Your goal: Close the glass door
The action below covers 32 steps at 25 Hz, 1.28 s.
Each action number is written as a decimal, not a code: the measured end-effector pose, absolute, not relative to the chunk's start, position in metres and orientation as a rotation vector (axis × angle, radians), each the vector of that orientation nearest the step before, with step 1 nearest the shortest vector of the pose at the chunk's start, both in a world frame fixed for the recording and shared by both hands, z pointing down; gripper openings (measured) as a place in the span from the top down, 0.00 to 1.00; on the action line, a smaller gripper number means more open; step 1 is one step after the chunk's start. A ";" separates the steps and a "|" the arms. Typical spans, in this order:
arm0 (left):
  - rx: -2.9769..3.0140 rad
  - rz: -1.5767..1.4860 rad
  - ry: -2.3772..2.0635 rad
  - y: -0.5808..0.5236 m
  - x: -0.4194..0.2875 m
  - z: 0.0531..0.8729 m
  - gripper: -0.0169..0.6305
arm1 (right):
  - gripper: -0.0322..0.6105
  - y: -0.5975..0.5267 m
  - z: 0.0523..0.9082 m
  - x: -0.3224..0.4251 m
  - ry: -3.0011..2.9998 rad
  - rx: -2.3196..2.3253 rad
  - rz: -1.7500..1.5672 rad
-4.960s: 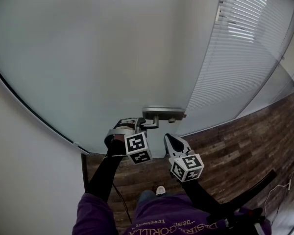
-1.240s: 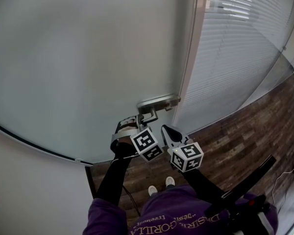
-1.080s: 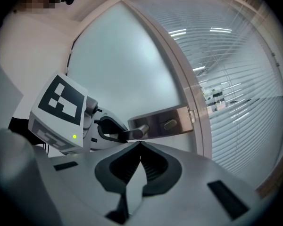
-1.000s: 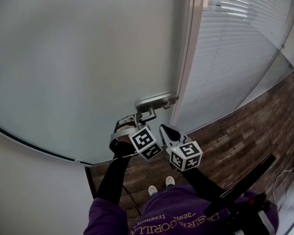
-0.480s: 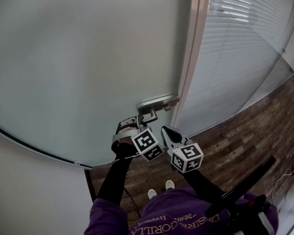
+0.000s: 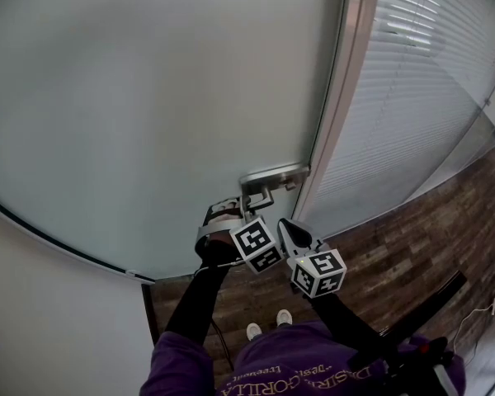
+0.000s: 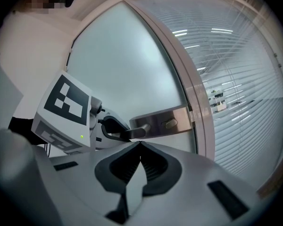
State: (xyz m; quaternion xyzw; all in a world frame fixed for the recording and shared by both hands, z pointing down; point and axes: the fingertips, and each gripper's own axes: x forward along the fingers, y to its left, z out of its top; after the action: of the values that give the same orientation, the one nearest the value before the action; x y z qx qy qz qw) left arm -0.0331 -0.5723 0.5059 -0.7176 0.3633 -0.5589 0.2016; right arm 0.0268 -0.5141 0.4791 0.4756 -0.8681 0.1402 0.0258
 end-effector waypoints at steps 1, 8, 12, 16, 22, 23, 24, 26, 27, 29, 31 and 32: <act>-2.003 -1.560 1.016 -0.573 -0.034 0.506 0.84 | 0.95 -0.515 0.479 0.027 -2.683 1.471 0.433; -2.008 -1.558 1.013 -0.575 -0.032 0.506 0.84 | 0.95 -0.518 0.480 0.030 -2.676 1.487 0.437; -2.020 -1.544 1.038 -0.578 -0.031 0.506 0.84 | 0.95 -0.518 0.481 0.030 -2.675 1.489 0.439; -2.036 -1.524 1.083 -0.581 -0.030 0.507 0.82 | 0.95 -0.519 0.482 0.034 -2.670 1.500 0.444; -2.067 -1.527 1.102 -0.581 -0.031 0.506 0.81 | 0.95 -0.518 0.482 0.037 -2.665 1.518 0.446; -2.073 -1.526 1.107 -0.581 -0.031 0.506 0.81 | 0.95 -0.518 0.482 0.038 -2.663 1.520 0.447; -2.080 -1.524 1.113 -0.581 -0.031 0.506 0.81 | 0.95 -0.518 0.482 0.038 -2.661 1.523 0.447; -2.091 -1.523 1.130 -0.582 -0.031 0.505 0.80 | 0.95 -0.518 0.482 0.039 -2.660 1.524 0.448; -2.095 -1.523 1.139 -0.582 -0.031 0.505 0.80 | 0.95 -0.518 0.482 0.039 -2.660 1.523 0.449; -2.102 -1.521 1.150 -0.582 -0.032 0.505 0.79 | 0.95 -0.518 0.482 0.037 -2.662 1.518 0.449; -2.110 -1.519 1.154 -0.582 -0.032 0.505 0.79 | 0.95 -0.518 0.481 0.036 -2.664 1.513 0.444; -2.117 -1.521 1.155 -0.582 -0.032 0.506 0.78 | 0.95 -0.517 0.481 0.036 -2.664 1.512 0.441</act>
State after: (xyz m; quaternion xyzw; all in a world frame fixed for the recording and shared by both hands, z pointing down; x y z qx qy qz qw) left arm -0.0324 -0.5821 0.5057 -0.7346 0.4010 -0.5279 0.1446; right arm 0.0360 -0.5174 0.4811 0.4884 -0.8606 0.1425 0.0232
